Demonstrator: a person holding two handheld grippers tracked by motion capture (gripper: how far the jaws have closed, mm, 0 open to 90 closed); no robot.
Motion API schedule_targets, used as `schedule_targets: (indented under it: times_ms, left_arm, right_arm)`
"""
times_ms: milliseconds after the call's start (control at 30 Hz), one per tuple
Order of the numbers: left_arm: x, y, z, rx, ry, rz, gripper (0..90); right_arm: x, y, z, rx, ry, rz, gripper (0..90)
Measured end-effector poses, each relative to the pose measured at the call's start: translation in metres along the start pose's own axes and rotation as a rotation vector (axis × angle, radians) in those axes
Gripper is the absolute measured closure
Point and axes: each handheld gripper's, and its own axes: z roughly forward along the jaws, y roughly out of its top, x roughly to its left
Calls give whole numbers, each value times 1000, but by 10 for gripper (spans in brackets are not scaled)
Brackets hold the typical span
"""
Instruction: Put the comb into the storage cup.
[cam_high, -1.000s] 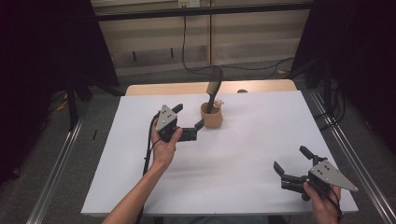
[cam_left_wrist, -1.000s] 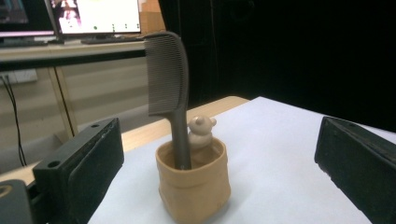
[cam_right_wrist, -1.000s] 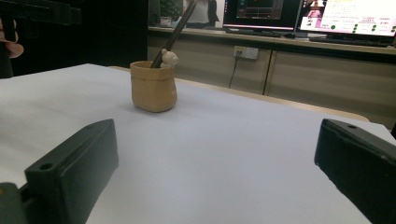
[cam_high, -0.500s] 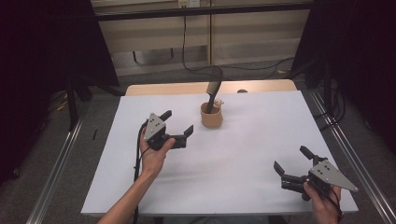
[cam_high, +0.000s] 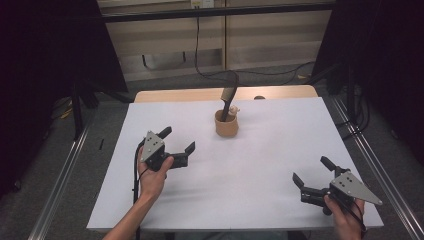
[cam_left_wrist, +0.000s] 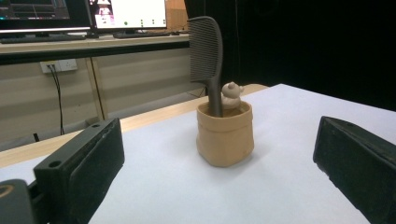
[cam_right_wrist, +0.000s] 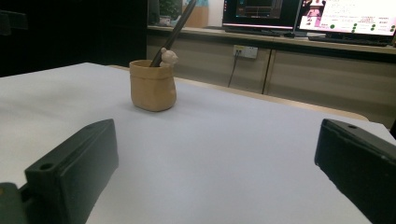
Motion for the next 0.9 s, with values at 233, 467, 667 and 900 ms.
schedule_targets:
  times_ms: [233, 467, 667, 900]
  left_arm:
    - [1, -4, -15, -3, 21, -16, 24]
    - [2, -6, -31, -1, 62, -18, 25]
    - [6, -11, -43, 14, 90, -16, 24]
    - [10, -16, -61, 14, 120, -25, 25]
  right_arm:
    - [0, 0, 0, 1, -3, 1, 0]
    - [0, 0, 0, -1, -3, -1, 0]
    - [0, 0, 0, 1, -2, 0, 0]
    - [0, 0, 1, 4, -2, -2, 0]
